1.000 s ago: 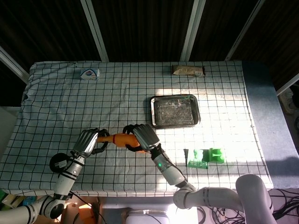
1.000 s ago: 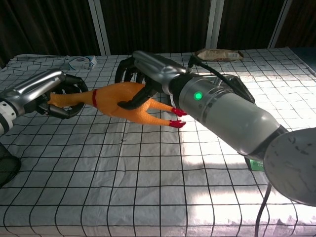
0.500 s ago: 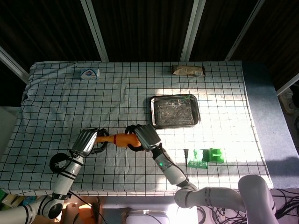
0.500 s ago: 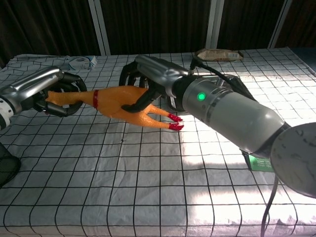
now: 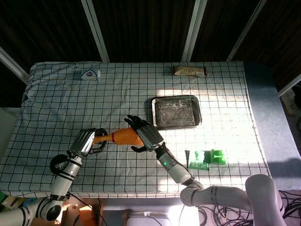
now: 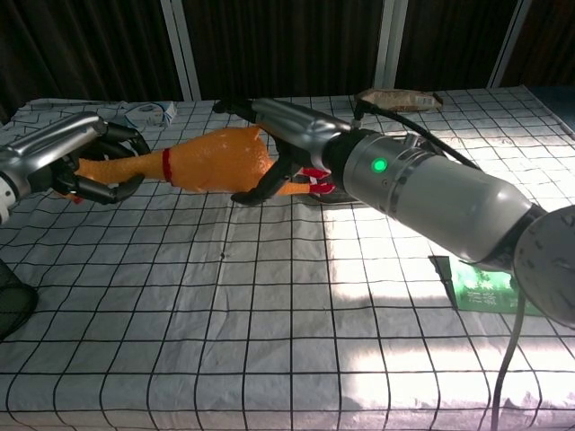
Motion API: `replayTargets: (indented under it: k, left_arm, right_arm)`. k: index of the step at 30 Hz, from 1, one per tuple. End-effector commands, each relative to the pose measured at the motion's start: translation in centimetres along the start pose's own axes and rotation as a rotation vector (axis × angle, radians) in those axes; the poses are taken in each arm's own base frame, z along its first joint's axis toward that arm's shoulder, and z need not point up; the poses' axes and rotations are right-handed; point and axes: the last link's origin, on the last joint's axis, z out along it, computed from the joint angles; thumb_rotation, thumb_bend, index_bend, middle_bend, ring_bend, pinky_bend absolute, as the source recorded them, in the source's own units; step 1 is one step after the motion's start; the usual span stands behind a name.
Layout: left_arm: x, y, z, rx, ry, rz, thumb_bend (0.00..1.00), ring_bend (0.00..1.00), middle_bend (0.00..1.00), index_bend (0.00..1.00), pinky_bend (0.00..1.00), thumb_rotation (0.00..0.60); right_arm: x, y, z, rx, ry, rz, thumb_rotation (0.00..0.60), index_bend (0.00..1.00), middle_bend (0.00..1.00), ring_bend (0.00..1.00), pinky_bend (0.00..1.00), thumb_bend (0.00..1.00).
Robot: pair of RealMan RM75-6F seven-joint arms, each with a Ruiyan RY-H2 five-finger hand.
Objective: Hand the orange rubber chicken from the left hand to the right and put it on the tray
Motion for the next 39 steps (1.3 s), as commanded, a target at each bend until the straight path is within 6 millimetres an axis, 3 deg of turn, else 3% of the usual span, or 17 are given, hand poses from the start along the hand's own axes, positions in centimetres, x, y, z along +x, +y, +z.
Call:
replayTargets:
  k: [1, 2, 4, 7, 9, 12, 14, 19, 21, 23, 25, 27, 30, 39]
  left_arm:
    - [-0.2, 0.2, 0.0, -0.004, -0.01, -0.009, 0.79, 0.51, 0.75, 0.68, 0.61, 0.6]
    - [-0.3, 0.2, 0.0, -0.005, -0.012, -0.009, 0.79, 0.51, 0.75, 0.68, 0.61, 0.6]
    - [-0.4, 0.2, 0.0, -0.006, -0.015, -0.008, 0.79, 0.51, 0.75, 0.68, 0.61, 0.6]
    - [-0.5, 0.1, 0.0, -0.004, -0.015, -0.005, 0.79, 0.51, 0.75, 0.68, 0.62, 0.6]
    - [-0.4, 0.1, -0.1, -0.004, -0.015, -0.005, 0.79, 0.51, 0.75, 0.68, 0.61, 0.6]
    - [-0.5, 0.1, -0.1, -0.005, -0.019, -0.006, 0.79, 0.51, 0.75, 0.68, 0.61, 0.6]
    - [-0.5, 0.1, -0.2, -0.007, -0.021, -0.007, 0.79, 0.51, 0.75, 0.68, 0.61, 0.6]
    - [-0.3, -0.1, -0.3, 0.001, -0.018, 0.004, 0.79, 0.51, 0.75, 0.67, 0.61, 0.6]
    - [-0.1, -0.2, -0.3, -0.003, -0.005, 0.006, 0.75, 0.5, 0.7, 0.62, 0.57, 0.6]
    - [0.1, -0.8, -0.4, -0.014, -0.012, 0.045, 0.65, 0.44, 0.57, 0.46, 0.51, 0.6]
    - [0.3, -1.1, -0.4, -0.021, -0.019, 0.052, 0.53, 0.27, 0.28, 0.14, 0.42, 0.6]
    - [0.8, -1.5, -0.3, -0.028, -0.025, 0.042, 0.49, 0.13, 0.11, 0.01, 0.33, 0.6]
    - [1.5, -1.8, -0.4, -0.044, -0.033, 0.048, 0.44, 0.01, 0.0, 0.0, 0.19, 0.6]
    - [3.4, -2.8, -1.2, -0.061, -0.059, 0.137, 0.33, 0.0, 0.0, 0.0, 0.06, 0.6]
  right_arm:
    - [-0.7, -0.1, 0.3, -0.01, -0.03, 0.0, 0.6, 0.0, 0.0, 0.0, 0.0, 0.16]
    - [-0.9, -0.2, 0.3, -0.013, -0.035, 0.007, 0.6, 0.0, 0.0, 0.0, 0.01, 0.16]
    - [-1.1, -0.7, 0.5, -0.011, -0.02, 0.016, 0.6, 0.07, 0.07, 0.02, 0.11, 0.16]
    - [-1.3, -1.3, 0.5, 0.001, 0.022, 0.025, 0.6, 0.37, 0.34, 0.29, 0.49, 0.18]
    - [-1.3, -1.5, 0.5, 0.007, 0.065, 0.01, 0.6, 0.51, 0.46, 0.43, 0.63, 0.23]
    - [-1.6, -1.5, 0.5, -0.004, 0.072, 0.018, 0.6, 0.84, 0.73, 0.73, 0.88, 0.35]
    - [-1.6, -1.4, 0.5, -0.006, 0.084, -0.004, 0.6, 0.95, 0.82, 0.83, 0.98, 0.42]
    - [-1.3, -1.2, 0.3, -0.002, 0.107, -0.014, 0.6, 0.99, 0.85, 0.86, 1.0, 0.46]
    - [-1.0, -1.0, 0.3, -0.003, 0.115, -0.018, 0.6, 1.0, 0.86, 0.87, 1.0, 0.47]
    - [-0.5, -0.7, 0.1, -0.001, 0.127, -0.031, 0.6, 1.0, 0.86, 0.87, 1.0, 0.47]
    - [-0.2, -0.3, -0.1, -0.002, 0.137, -0.048, 0.6, 1.0, 0.86, 0.87, 1.0, 0.47]
    - [0.3, 0.4, -0.4, -0.012, 0.14, -0.064, 0.6, 1.0, 0.86, 0.87, 1.0, 0.47]
    - [0.8, 1.4, -0.8, -0.025, 0.139, -0.084, 0.6, 1.0, 0.86, 0.87, 1.0, 0.47]
    - [3.3, 5.6, -1.6, -0.095, 0.191, -0.196, 0.6, 1.0, 0.86, 0.87, 1.0, 0.47]
